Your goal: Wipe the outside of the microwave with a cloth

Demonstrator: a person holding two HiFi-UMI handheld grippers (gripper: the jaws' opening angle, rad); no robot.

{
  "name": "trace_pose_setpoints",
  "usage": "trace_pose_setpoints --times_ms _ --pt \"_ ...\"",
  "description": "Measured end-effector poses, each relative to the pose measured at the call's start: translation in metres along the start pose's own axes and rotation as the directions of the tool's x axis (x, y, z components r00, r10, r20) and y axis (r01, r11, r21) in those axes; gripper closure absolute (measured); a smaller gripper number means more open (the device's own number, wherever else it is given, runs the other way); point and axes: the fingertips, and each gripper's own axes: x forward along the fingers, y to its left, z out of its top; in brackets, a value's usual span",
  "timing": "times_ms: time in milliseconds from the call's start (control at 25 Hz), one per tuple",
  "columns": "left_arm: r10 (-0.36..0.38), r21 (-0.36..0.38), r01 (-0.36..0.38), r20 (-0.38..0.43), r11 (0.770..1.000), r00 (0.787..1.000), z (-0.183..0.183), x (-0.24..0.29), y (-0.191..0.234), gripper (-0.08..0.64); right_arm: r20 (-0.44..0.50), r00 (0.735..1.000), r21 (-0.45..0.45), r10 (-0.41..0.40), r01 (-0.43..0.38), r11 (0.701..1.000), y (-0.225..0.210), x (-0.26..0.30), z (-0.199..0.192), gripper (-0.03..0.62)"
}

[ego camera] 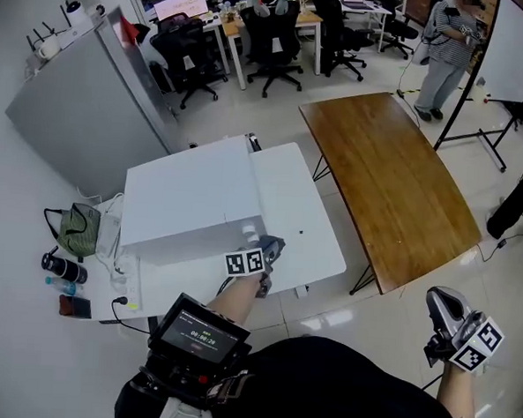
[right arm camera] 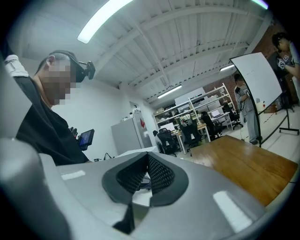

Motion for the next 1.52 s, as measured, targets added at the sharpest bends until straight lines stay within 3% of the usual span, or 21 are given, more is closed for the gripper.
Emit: trace_pose_setpoints --times_ms 200,320,440,560,720,880,1160,1320,1520 --pt "-0.136 0.047 0.138 -0.032 0.989 0.99 -0.031 -0.062 -0.032 0.502 0.01 0.997 0.003 0.075 -0.075 0.997 0.042 0.025 -0.008 0.588" --pt "-0.248 0.112 0.248 -0.021 0.962 0.969 -0.043 -0.129 -0.042 0.502 0.012 0.993 -0.012 0.118 -0.117 0.993 0.086 0.048 -0.016 0.588" --pt "-0.314 0.177 0.301 0.046 0.937 0.948 -0.037 -0.213 -0.036 0.502 0.003 0.987 -0.022 0.161 -0.161 0.987 0.147 0.075 -0.032 0.588" --pt "-0.398 0.269 0.359 0.106 0.894 0.911 -0.027 -0.304 -0.036 0.502 -0.014 0.981 0.002 0.194 -0.194 0.981 0.213 0.098 -0.059 0.588" --pt "-0.462 0.387 0.38 0.142 0.84 0.876 -0.021 -0.409 -0.036 0.502 -0.083 0.964 0.033 0.254 -0.252 0.967 0.294 0.121 -0.103 0.588" --pt "-0.474 0.415 0.364 0.202 0.834 0.857 -0.027 -0.475 -0.054 0.502 -0.096 0.946 0.013 0.309 -0.309 0.951 0.342 0.12 -0.102 0.588" --pt "-0.555 0.438 0.415 0.264 0.798 0.789 -0.082 -0.503 -0.151 0.502 -0.077 0.926 -0.032 0.37 -0.373 0.927 0.356 0.063 -0.097 0.588" --pt "-0.564 0.432 0.432 0.244 0.792 0.789 -0.139 -0.477 -0.219 0.502 -0.08 0.911 -0.015 0.404 -0.407 0.914 0.331 0.001 -0.11 0.588" --pt "-0.535 0.446 0.39 0.263 0.805 0.803 -0.18 -0.465 -0.286 0.502 -0.125 0.891 0.052 0.436 -0.433 0.9 0.304 -0.065 -0.134 0.588"
